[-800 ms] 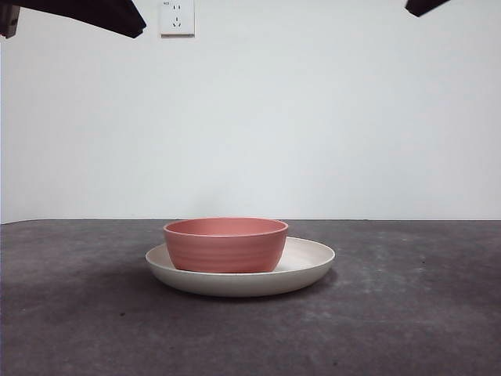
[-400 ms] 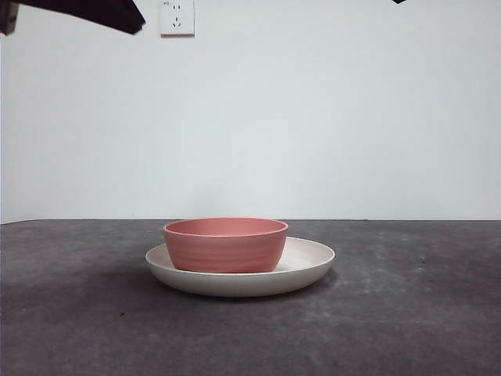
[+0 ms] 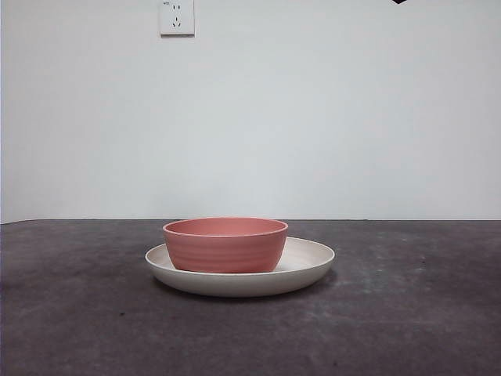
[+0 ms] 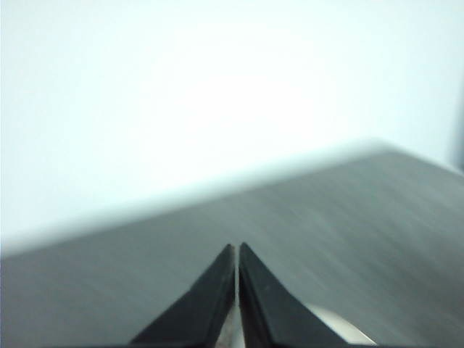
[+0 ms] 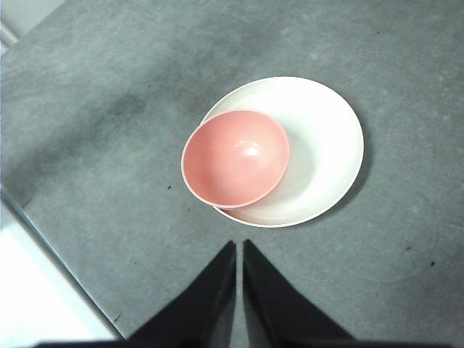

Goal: Place the red bowl on the white plate

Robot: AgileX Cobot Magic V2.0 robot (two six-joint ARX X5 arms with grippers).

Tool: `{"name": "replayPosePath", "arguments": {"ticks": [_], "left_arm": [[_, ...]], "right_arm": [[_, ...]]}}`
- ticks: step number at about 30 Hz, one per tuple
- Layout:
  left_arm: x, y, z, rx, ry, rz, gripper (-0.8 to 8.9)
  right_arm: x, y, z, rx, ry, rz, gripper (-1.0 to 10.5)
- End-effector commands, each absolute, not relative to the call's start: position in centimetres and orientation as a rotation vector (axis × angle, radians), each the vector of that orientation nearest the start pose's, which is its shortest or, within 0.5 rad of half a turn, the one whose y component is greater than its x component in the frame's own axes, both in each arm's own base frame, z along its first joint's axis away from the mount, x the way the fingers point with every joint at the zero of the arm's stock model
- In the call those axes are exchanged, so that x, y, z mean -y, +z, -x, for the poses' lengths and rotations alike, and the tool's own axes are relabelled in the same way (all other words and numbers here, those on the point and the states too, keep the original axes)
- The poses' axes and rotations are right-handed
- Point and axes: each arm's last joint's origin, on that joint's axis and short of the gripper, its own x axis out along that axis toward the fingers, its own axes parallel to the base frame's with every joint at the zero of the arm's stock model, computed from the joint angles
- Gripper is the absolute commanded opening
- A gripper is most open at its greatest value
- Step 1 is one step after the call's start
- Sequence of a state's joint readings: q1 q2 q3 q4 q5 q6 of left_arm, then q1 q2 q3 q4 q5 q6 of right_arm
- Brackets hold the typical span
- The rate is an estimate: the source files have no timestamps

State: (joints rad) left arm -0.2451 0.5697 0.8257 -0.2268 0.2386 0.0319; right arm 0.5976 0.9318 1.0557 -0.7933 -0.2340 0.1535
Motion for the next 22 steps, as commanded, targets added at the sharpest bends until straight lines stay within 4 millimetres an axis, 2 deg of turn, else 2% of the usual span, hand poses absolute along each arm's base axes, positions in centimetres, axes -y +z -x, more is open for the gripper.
{"name": "replayPosePath", "arguments": {"ticks": [1,5,8,16,22], "left_arm": [[1.9,36.3,-9.5,0.173,-0.294,-0.08,0.08],[0.4,33.6,-8.0,0.226,-0.02,-0.082,0.08],[-0.2,30.9,-7.5,0.206,0.091,-0.079,0.08],[-0.7,23.6,-7.8,0.127,0.144,-0.056,0.08],[-0.8,19.6,-8.8,0.024,0.144,-0.054,0.08]], "right_arm": [[-10.6,34.7,-14.1,-0.727,0.757,-0.009,0.1],[-10.6,34.7,-14.1,-0.727,0.757,-0.009,0.1],[-10.6,34.7,-14.1,-0.727,0.757,-0.009,0.1],[-10.6,34.7,-14.1,-0.727,0.757,-0.009,0.1],[-10.6,34.7,-14.1,-0.727,0.757,-0.009,0.1]]}}
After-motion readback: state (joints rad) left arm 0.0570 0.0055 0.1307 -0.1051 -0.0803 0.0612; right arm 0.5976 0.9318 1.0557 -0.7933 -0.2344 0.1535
